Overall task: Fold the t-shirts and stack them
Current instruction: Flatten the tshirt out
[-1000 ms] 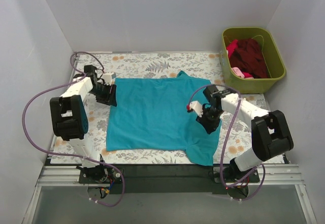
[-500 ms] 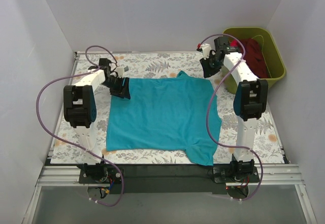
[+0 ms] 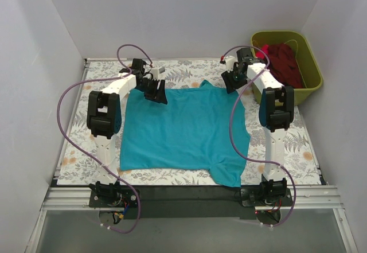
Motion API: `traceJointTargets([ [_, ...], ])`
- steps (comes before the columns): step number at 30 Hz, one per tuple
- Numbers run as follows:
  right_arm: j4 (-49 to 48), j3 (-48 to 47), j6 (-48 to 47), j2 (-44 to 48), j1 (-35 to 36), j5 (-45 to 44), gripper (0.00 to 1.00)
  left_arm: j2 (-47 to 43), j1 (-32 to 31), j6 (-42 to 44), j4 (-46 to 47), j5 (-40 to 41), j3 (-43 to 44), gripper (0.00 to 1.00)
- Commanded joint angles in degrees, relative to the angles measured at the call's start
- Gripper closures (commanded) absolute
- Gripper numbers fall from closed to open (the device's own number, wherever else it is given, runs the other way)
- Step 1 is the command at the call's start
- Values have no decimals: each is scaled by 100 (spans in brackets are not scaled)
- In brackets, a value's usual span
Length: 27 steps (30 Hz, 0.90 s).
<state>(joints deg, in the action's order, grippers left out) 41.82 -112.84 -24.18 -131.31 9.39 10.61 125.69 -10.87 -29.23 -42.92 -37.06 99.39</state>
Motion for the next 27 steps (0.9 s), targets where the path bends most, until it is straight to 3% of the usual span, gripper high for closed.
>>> traceJointTargets([
  [1, -227, -204, -86, -44, -7, -42, 45, -299, 59, 31, 134, -39, -253, 47],
  [2, -236, -151, -139, -44, -7, 37, 48, -386, 59, 49, 152, -12, -393, 47],
  [3, -210, -134, -157, -53, 2, 55, 66, -431, 59, 67, 161, 23, -447, 47],
  [6, -227, 190, -218, 157, 2, 248, 98, -589, 59, 128, 134, 119, -588, 47],
  [15, -324, 1614, -674, 1791, 387, 697, 99, -1151, 68, 252, 239, 348, -1193, 47],
  [23, -386, 3608, -1141, 2285, 1249, 425, 96, -1319, 103, 278, 240, 384, -1484, 47],
  [26, -115, 3822, -1369, 2355, 1469, 494, 85, -1301, 121, 313, 178, 383, -1458, 47],
  [27, -61, 3778, -1370, 2390, 1435, 538, 70, -1301, 129, 322, 152, 375, -1449, 47],
])
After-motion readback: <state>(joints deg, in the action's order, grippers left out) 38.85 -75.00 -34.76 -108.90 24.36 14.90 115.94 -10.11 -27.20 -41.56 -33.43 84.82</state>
